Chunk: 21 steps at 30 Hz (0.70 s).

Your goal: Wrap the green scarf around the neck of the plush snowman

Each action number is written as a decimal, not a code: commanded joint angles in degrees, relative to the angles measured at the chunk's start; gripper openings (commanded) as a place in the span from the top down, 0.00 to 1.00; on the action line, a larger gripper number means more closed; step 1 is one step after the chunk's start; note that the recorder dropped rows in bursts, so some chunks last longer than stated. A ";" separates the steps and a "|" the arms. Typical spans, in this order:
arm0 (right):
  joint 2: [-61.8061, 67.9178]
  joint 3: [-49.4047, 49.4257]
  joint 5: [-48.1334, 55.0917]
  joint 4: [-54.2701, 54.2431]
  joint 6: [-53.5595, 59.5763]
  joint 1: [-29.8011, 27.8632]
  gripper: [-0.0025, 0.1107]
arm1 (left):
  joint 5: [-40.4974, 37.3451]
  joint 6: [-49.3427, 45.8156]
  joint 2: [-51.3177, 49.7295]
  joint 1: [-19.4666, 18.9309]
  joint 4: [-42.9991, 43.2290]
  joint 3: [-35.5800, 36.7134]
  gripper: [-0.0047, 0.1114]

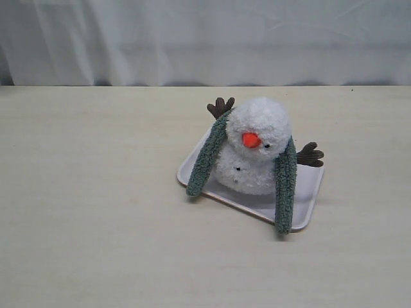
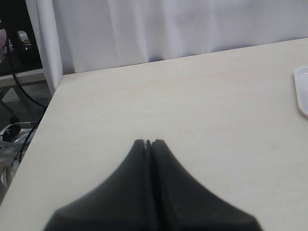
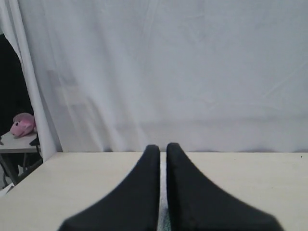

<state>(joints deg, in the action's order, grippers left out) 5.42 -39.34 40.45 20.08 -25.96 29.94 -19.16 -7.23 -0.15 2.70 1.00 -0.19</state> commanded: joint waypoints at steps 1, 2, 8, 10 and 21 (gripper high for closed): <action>-3.42 0.22 0.14 -1.09 0.67 -2.07 0.94 | 0.64 0.00 0.15 -0.09 -0.18 0.19 0.96; -4.16 0.22 0.14 -1.81 0.67 -3.18 0.94 | 0.64 0.00 0.15 -0.09 -0.18 0.19 0.96; -5.42 0.22 -0.11 -7.44 0.67 -10.02 0.94 | 0.64 0.00 0.15 -0.09 -0.18 0.19 0.96; -5.42 0.22 -0.25 -7.44 0.91 -12.48 0.94 | 0.64 0.00 0.15 -0.09 -0.18 0.19 0.96; -5.42 7.86 -16.51 -19.18 23.60 -21.72 0.94 | 0.64 0.00 0.15 -0.09 -0.18 0.19 0.96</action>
<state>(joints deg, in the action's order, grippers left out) 0.25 -34.62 29.98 5.68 -11.22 9.99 -19.16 -7.23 -0.15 2.70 1.00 -0.19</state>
